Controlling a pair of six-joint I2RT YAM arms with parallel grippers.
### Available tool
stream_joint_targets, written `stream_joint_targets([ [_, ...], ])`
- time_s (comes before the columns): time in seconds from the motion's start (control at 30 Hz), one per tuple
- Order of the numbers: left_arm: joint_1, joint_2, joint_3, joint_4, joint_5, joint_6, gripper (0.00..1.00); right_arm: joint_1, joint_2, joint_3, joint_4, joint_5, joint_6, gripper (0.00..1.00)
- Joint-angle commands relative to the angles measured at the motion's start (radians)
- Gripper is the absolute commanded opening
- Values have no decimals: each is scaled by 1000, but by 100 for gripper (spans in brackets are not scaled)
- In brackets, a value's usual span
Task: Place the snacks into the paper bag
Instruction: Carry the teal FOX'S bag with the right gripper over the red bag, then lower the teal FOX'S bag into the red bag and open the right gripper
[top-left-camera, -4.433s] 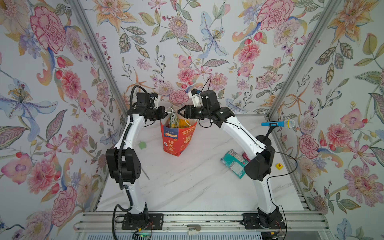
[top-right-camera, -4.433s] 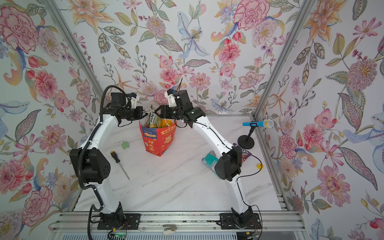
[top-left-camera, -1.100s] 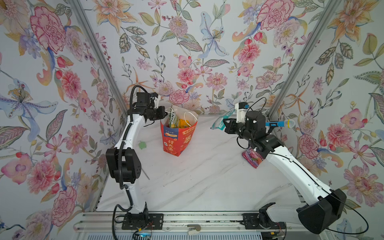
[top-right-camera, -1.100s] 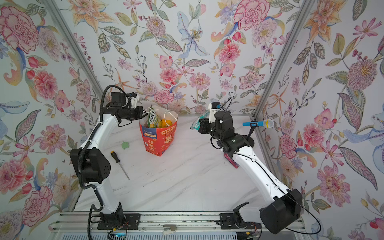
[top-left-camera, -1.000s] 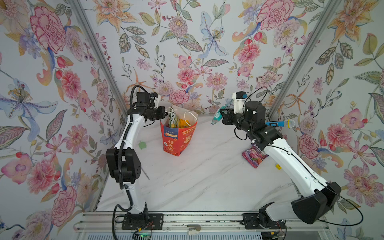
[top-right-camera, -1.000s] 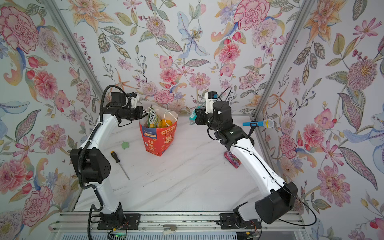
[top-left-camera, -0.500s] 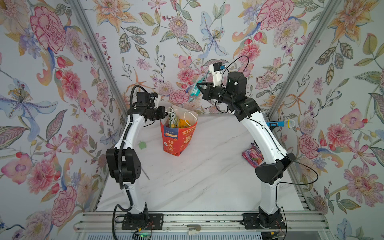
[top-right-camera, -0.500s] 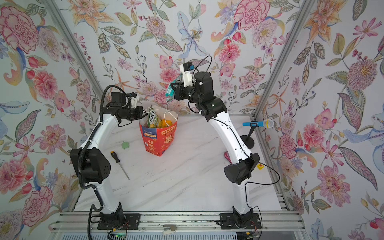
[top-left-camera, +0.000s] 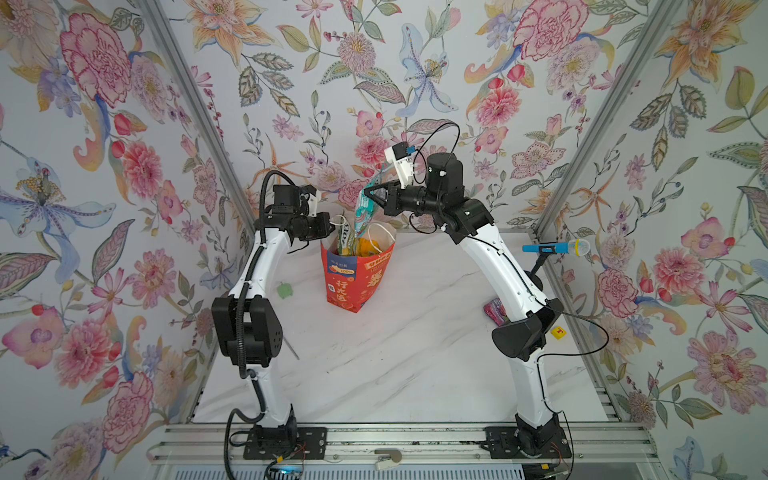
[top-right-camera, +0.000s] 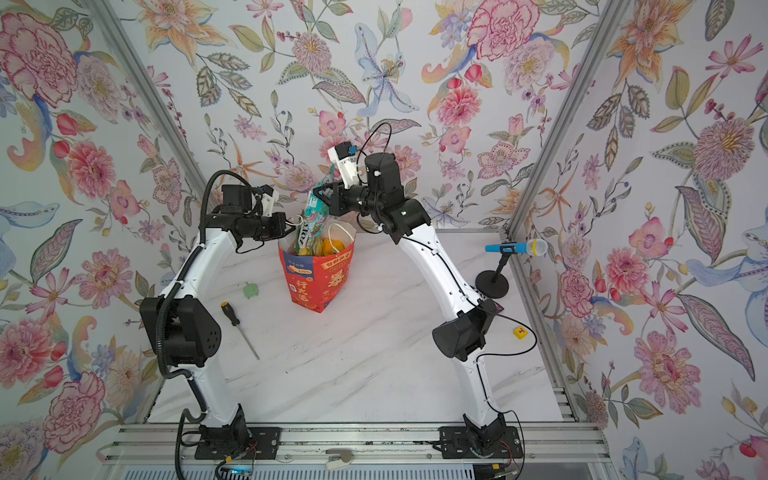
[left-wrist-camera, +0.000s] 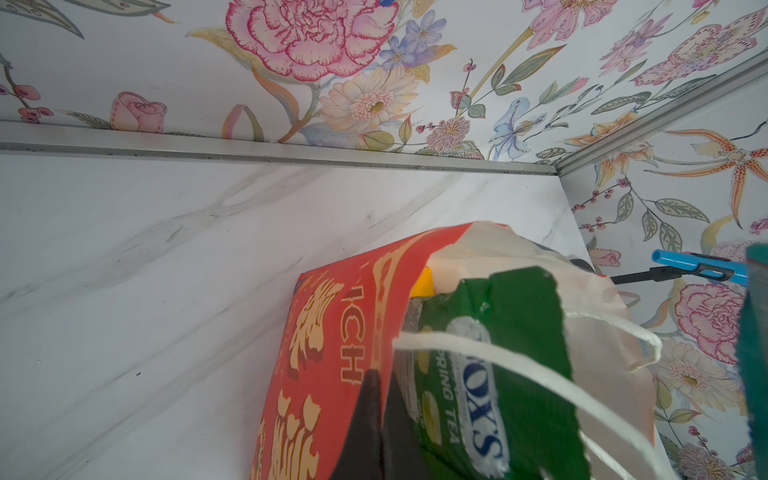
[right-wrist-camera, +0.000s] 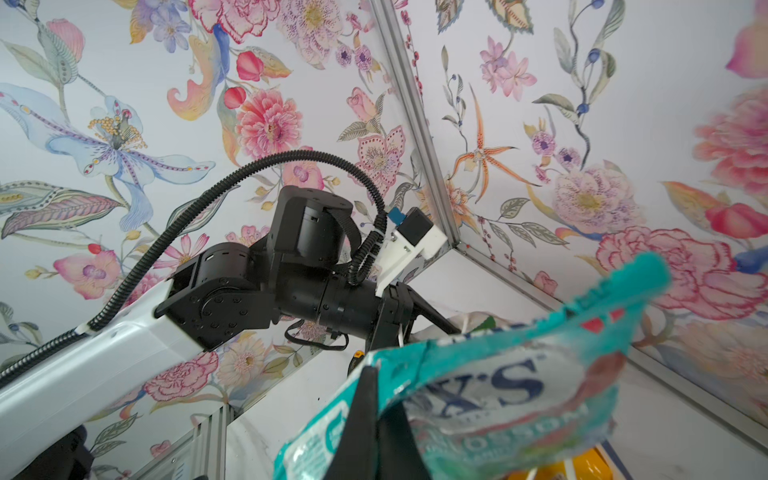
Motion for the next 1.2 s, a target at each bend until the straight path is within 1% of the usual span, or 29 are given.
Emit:
stream_joint_targets([
  [0.0, 1, -7, 26, 57, 31, -13, 0, 9, 25, 31, 30, -88, -24, 0],
  [0.13, 1, -7, 29, 52, 29, -11, 0, 10, 64, 34, 34, -134, -17, 0],
  [0.3, 2, -7, 32, 45, 26, -7, 0, -7, 117, 33, 37, -157, -15, 0],
  [0.57, 1, -5, 49, 29, 23, -2, 0, -36, 161, 47, 39, -225, -46, 0],
  [0.77, 1, 1, 54, 29, 25, -2, 0, -44, 189, 52, 47, -220, -38, 0],
  [0.97, 1, -2, 53, 21, 19, 4, 0, -35, 214, 54, 27, -258, -19, 0],
  [1.07, 1, -1, 54, 23, 19, 1, 0, -20, 226, 52, -3, -249, -28, 0],
  [1.17, 1, -1, 60, 20, 19, 4, 0, -3, 237, 53, -41, -215, -46, 0],
])
